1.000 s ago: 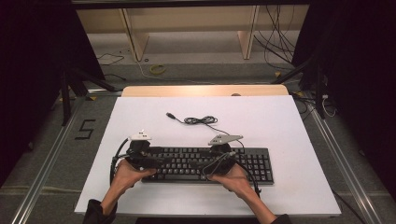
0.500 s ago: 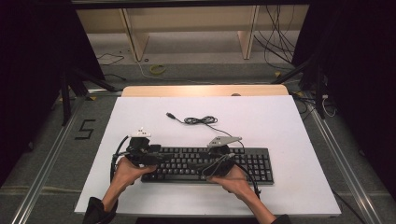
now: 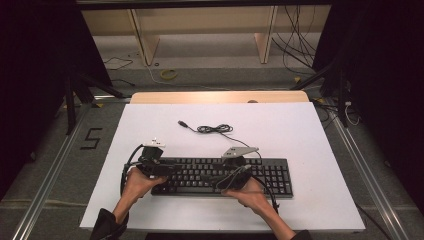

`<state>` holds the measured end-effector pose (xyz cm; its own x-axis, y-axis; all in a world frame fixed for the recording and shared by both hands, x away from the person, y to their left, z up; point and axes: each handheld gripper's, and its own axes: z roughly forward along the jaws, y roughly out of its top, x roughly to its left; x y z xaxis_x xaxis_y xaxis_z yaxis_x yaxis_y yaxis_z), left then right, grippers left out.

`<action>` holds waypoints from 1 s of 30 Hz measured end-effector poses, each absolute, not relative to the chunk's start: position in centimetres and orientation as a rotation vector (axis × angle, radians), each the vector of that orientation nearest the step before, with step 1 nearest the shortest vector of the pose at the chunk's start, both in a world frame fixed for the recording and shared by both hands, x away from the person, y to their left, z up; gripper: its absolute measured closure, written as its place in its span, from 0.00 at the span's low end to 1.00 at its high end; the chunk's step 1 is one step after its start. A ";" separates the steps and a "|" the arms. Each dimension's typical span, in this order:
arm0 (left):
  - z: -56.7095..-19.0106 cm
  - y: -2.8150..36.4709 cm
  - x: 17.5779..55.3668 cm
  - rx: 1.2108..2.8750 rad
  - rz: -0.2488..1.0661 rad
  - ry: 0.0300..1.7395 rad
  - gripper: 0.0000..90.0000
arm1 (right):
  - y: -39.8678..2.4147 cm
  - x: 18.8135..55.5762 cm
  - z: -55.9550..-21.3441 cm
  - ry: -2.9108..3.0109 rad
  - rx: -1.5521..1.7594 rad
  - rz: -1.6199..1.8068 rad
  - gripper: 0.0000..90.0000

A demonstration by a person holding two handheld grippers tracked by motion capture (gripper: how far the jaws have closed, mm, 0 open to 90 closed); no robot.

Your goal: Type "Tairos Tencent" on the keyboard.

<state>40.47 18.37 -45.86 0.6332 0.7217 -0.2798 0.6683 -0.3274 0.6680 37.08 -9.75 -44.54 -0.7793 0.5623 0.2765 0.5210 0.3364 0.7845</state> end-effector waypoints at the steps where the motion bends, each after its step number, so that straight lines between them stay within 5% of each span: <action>1: -45.9 18.3 40.5 2.075 0.088 1.080 0.77 | -9.7 37.1 -44.5 2.533 1.030 1.459 0.41; 14: -46.4 17.6 40.7 2.133 0.103 1.073 0.98 | -9.6 37.0 -44.8 2.540 1.019 1.454 0.40; 30: -47.1 16.8 40.5 2.186 0.122 1.090 0.99 | -9.8 37.0 -44.5 2.529 1.024 1.467 0.40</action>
